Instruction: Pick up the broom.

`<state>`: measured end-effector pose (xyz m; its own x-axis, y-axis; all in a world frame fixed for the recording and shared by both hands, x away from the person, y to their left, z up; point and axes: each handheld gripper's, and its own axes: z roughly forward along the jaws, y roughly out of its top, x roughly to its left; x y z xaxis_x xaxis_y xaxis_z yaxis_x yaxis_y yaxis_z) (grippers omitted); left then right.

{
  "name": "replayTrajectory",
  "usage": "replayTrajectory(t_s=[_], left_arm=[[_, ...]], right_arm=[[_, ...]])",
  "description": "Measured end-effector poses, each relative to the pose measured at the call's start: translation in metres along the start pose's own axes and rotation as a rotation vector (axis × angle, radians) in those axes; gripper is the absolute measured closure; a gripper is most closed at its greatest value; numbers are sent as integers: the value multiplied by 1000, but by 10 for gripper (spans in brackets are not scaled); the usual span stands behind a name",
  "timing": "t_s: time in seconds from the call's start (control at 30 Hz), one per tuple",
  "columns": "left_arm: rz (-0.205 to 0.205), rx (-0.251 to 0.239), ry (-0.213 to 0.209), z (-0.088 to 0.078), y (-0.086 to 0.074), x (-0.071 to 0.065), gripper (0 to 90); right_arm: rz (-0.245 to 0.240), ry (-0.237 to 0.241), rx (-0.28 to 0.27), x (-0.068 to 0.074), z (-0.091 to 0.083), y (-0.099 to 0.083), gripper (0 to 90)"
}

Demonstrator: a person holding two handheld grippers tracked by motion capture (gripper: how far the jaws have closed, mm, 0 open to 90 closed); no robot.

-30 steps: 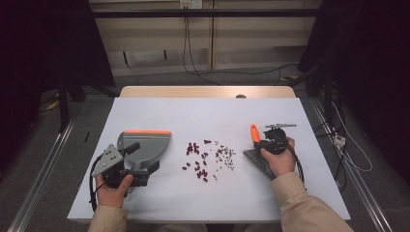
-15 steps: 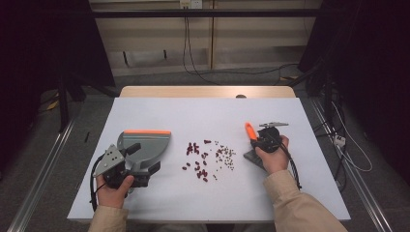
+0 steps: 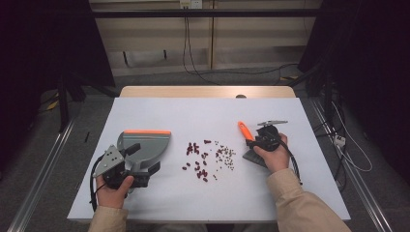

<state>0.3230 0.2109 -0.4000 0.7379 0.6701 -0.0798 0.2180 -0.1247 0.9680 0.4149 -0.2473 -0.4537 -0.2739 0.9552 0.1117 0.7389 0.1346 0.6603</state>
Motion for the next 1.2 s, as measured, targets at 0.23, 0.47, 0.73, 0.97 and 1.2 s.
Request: replayTrajectory(t_s=[0.23,0.47,0.73,0.97,1.2], left_arm=[[7,8,-2,2,0,0,37],[16,16,-6,2,1,-3,37],[18,17,-13,6,1,-5,38],[9,7,-12,7,2,-4,38],[5,-7,-6,5,4,-5,38]], right_arm=[[2,18,-18,5,8,1,687],[18,63,-9,-2,9,2,692],[11,42,-6,1,9,3,699],[104,113,-9,-8,5,7,734],[48,116,-36,1,-12,17,752]])
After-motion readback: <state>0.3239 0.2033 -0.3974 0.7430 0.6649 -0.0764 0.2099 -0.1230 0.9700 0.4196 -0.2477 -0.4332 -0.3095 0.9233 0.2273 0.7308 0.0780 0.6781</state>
